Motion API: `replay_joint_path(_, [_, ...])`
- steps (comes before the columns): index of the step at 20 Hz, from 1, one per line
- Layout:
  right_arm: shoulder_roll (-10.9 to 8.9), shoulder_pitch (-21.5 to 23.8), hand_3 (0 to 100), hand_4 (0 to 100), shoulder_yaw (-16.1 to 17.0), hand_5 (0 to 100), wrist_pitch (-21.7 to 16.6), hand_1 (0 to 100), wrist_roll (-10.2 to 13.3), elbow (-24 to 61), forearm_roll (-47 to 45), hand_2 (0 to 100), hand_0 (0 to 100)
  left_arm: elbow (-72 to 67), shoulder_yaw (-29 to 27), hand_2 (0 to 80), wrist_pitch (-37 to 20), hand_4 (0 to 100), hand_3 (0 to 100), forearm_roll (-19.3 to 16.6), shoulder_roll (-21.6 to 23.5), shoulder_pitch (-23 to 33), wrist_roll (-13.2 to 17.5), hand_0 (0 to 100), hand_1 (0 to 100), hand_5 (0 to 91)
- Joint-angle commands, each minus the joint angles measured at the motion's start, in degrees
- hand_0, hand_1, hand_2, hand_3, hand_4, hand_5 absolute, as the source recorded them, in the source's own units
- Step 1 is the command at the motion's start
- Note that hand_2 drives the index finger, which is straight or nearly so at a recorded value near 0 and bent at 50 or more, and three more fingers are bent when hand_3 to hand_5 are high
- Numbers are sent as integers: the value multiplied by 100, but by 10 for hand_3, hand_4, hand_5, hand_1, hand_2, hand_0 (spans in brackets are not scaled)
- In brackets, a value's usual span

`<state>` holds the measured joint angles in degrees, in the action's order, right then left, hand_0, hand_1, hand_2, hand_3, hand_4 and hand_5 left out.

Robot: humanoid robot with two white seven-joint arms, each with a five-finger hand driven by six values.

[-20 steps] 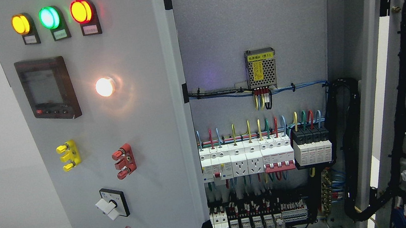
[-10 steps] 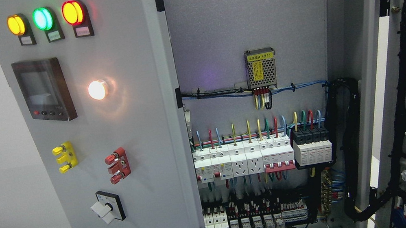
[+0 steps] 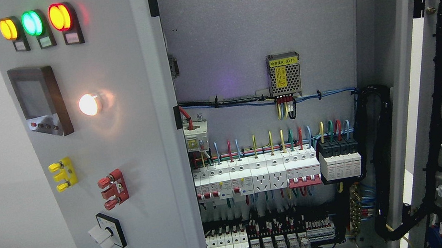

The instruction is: Open door with both hands

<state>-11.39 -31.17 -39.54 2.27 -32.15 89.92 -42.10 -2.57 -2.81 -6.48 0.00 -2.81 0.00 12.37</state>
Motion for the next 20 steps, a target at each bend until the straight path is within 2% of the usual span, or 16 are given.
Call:
replay_joint_path(1, [5,49,0,0,-62,0,1,0,-89,140,0,0,0,2,0,0,-11,29,0,-176,0,18,2,0,0,0])
replay_joint_path(15, [67,93,0,0,-387,0,10,0,-90,245,0,0,0,2,0,0,-20,30,0,-176,0,18,2,0,0,0])
replay_joint_path(20, [268,84,0,0,-510,0,19,0,-89,245,0,0,0,2,0,0,-20,30,0,-176,0,18,2,0,0,0])
